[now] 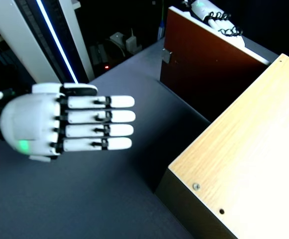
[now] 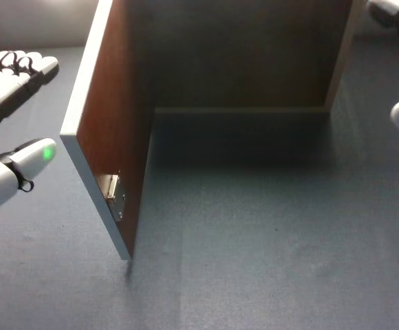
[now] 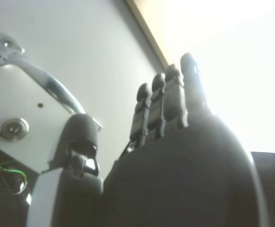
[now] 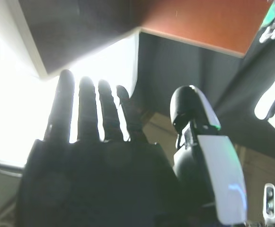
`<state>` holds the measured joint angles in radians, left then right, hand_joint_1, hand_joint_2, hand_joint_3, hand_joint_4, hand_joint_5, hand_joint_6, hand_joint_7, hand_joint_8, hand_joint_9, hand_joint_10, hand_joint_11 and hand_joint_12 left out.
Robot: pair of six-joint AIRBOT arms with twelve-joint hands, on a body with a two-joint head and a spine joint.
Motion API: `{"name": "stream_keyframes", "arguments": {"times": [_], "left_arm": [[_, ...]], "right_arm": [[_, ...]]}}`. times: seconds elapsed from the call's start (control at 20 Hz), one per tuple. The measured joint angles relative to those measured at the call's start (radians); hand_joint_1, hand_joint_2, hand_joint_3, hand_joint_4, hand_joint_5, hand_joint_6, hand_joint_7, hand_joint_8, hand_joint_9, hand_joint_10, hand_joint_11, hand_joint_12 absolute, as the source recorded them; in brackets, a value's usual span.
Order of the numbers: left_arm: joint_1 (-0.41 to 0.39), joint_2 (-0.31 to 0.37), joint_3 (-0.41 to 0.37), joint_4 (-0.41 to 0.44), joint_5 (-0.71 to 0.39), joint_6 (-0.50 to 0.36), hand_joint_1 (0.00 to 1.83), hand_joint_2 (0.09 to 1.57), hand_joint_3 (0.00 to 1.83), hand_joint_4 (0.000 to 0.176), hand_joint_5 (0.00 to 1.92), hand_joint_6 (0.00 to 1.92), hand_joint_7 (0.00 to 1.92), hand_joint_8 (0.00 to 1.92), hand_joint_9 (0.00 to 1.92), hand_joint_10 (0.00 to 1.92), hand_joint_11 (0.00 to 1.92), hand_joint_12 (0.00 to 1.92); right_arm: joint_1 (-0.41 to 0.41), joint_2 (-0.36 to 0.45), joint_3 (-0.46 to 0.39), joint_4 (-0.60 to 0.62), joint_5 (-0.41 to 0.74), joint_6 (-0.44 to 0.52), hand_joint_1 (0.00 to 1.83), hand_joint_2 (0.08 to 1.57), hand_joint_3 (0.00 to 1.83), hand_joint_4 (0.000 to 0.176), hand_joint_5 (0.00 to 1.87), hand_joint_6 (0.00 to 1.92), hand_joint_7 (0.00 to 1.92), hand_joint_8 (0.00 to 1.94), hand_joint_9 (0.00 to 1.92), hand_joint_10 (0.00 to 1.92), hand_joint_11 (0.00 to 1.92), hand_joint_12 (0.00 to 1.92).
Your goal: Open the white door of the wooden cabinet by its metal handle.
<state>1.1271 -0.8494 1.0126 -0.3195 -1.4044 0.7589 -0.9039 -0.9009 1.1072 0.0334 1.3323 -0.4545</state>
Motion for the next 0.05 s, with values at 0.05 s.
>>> {"name": "stream_keyframes", "arguments": {"times": [0.05], "left_arm": [[0.000, 0.000, 0.000, -0.003, -0.007, 0.000, 0.28, 1.51, 0.00, 0.000, 0.09, 0.00, 0.06, 0.00, 0.02, 0.00, 0.00, 0.09]], "right_arm": [[-0.008, 0.008, -0.003, 0.009, 0.010, -0.009, 0.28, 1.40, 0.01, 0.000, 0.00, 0.00, 0.00, 0.00, 0.00, 0.00, 0.00, 0.00]]}}
